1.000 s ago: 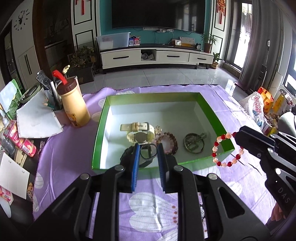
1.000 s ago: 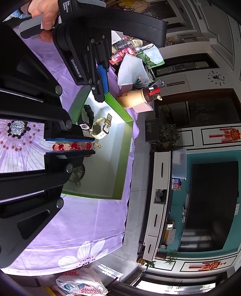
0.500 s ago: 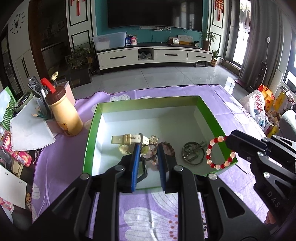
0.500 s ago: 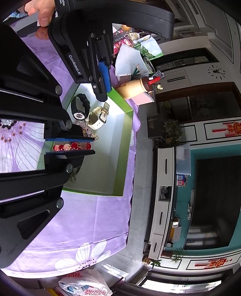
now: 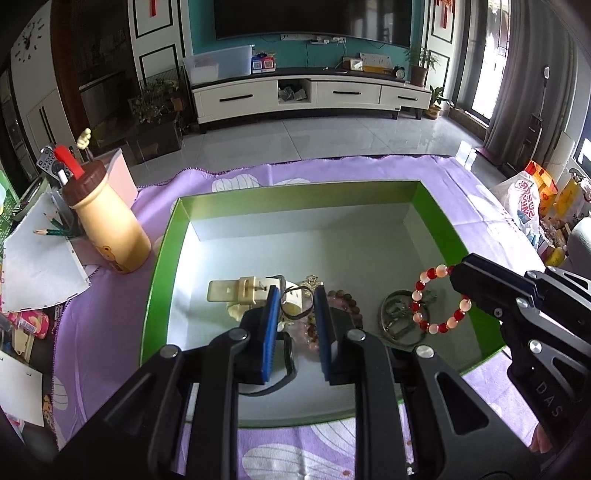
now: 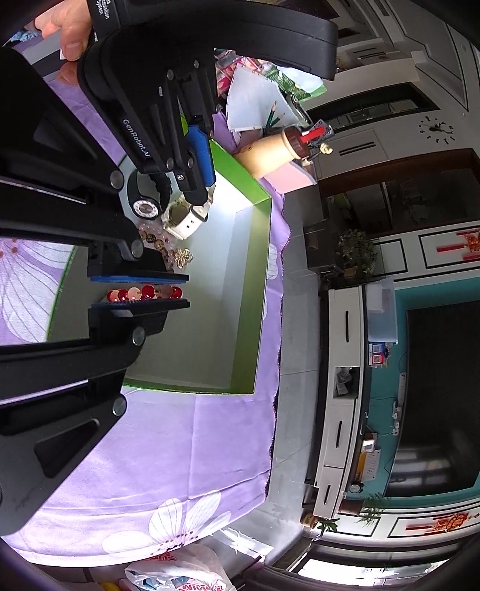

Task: Organize jewelry
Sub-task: 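Carry the dark ring and red bead bracelet over the green box, then lower both held items into the box and open both tools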

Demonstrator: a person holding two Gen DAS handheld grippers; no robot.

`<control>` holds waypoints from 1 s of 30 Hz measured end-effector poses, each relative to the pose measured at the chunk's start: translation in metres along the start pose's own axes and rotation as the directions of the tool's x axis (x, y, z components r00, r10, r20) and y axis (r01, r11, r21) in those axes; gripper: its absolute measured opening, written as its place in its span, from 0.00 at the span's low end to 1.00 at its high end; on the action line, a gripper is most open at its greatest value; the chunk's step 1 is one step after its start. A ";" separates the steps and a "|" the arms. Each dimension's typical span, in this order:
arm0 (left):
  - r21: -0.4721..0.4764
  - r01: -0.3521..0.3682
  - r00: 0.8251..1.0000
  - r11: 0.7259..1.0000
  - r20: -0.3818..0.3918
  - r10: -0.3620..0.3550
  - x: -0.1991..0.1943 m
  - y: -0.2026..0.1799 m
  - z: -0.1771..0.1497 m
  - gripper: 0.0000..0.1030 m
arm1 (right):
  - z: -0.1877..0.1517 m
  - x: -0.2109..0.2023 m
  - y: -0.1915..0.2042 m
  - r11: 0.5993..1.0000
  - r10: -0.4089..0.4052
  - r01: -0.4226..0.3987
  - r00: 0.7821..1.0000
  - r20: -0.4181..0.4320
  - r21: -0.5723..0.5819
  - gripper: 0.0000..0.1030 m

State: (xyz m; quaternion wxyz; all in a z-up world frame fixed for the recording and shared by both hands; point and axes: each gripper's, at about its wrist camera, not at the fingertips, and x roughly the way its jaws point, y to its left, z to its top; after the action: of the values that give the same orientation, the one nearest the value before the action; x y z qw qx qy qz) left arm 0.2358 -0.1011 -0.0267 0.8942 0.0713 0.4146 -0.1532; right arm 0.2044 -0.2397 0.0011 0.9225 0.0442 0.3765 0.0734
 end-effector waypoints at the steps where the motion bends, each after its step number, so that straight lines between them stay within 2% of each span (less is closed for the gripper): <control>1: -0.005 0.007 1.000 1.000 -0.006 -0.007 0.003 0.001 0.001 0.18 | 0.001 0.002 -0.001 1.000 0.003 -0.003 1.000 -0.005 0.006 0.07; 16: -0.074 0.078 0.993 0.994 -0.082 -0.084 0.041 0.005 0.016 0.18 | 0.011 0.036 -0.014 0.997 0.027 -0.023 0.998 -0.060 0.068 0.07; 30: -0.018 0.053 0.992 0.998 -0.115 -0.055 0.056 -0.006 0.020 0.18 | 0.013 0.049 -0.017 0.997 0.019 -0.012 0.996 -0.089 0.083 0.07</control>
State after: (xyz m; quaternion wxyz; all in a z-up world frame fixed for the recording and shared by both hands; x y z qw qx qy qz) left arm 0.2825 -0.1235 -0.0570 0.8647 0.0621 0.4686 -0.1699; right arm 0.2497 -0.2485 -0.0262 0.9013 0.0816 0.4200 0.0670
